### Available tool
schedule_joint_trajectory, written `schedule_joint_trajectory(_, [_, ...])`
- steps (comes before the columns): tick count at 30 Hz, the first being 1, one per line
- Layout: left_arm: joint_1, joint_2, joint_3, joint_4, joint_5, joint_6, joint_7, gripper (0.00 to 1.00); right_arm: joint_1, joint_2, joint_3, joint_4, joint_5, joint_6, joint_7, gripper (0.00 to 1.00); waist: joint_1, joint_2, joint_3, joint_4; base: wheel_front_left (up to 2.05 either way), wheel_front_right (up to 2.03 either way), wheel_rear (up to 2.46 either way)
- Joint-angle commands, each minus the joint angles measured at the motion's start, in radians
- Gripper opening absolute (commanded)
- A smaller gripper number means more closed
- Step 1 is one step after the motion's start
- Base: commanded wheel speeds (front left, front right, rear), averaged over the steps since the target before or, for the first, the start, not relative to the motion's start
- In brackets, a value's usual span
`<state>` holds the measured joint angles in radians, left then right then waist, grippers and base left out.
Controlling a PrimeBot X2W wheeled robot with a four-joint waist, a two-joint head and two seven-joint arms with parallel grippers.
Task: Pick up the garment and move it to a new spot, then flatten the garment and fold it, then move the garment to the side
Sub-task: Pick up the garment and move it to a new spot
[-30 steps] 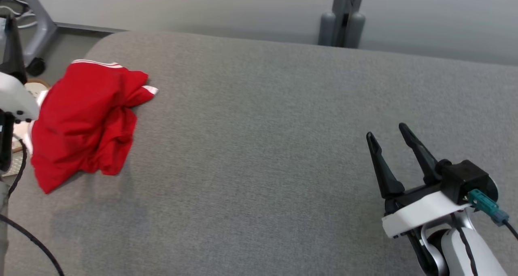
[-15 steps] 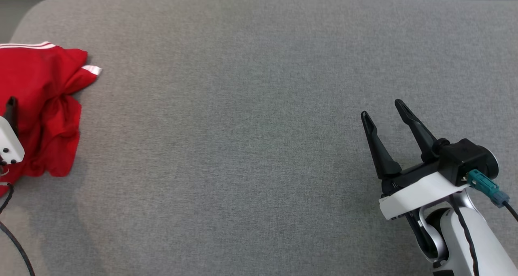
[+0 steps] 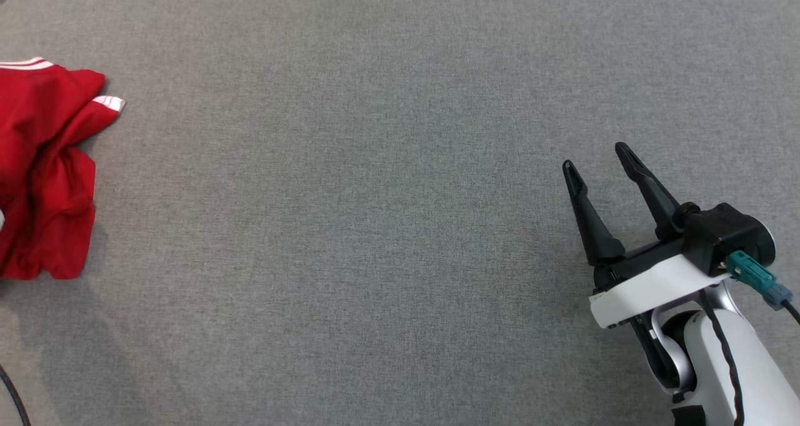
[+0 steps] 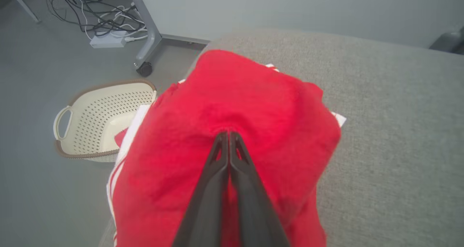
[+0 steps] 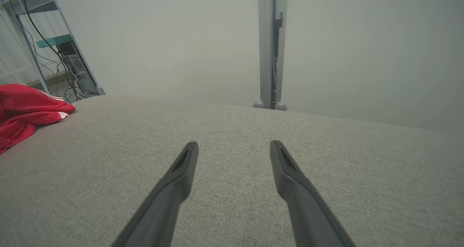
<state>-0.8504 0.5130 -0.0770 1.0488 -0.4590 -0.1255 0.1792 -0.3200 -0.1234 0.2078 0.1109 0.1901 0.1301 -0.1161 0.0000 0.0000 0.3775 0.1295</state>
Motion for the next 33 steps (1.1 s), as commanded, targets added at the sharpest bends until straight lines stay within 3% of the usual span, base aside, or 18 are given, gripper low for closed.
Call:
schedule_joint_trajectory(1, [-0.02, 0.005, 0.005, -0.005, 0.003, 0.002, -0.015, 0.0, -0.001, -0.003, -0.003, 0.002, 0.005, 0.001, -0.011, 1.0, 0.0, 0.0, -0.009, 0.003, 0.0, 0.0, 0.0])
schedule_joint_trajectory(9, [-0.076, 0.009, 0.042, -0.114, -0.002, 0.058, -0.235, 0.0, 0.025, 0.011, -0.031, 0.012, 0.005, 0.001, -0.021, 1.0, 0.0, 0.0, -0.082, 0.018, 0.0, 0.0, 0.0])
schedule_joint_trajectory(16, [0.019, 0.014, 0.06, -0.32, 0.01, 0.131, -0.331, 0.0, 0.067, 0.03, -0.055, 0.015, 0.002, 0.001, -0.034, 1.0, 0.0, 0.0, -0.164, 0.01, 0.0, 0.0, 0.0])
schedule_joint_trajectory(22, [0.24, 0.007, 0.074, -0.62, 0.005, 0.209, -0.283, 0.0, 0.116, 0.043, -0.074, 0.01, 0.004, 0.001, -0.042, 1.0, 0.0, 0.0, -0.233, -0.011, 0.0, 0.0, 0.0])
schedule_joint_trajectory(25, [0.435, -0.005, 0.096, -0.854, -0.007, 0.279, -0.216, 0.0, 0.149, 0.051, -0.084, 0.003, 0.009, 0.001, -0.04, 1.0, 0.0, 0.0, -0.276, -0.035, 0.0, 0.0, 0.0])
schedule_joint_trajectory(33, [0.707, -0.036, 0.056, -1.204, 0.03, 0.38, -0.094, 0.0, 0.191, 0.064, -0.107, -0.04, 0.011, 0.001, -0.022, 1.0, 0.0, 0.0, -0.3, -0.094, 0.0, 0.0, 0.0])
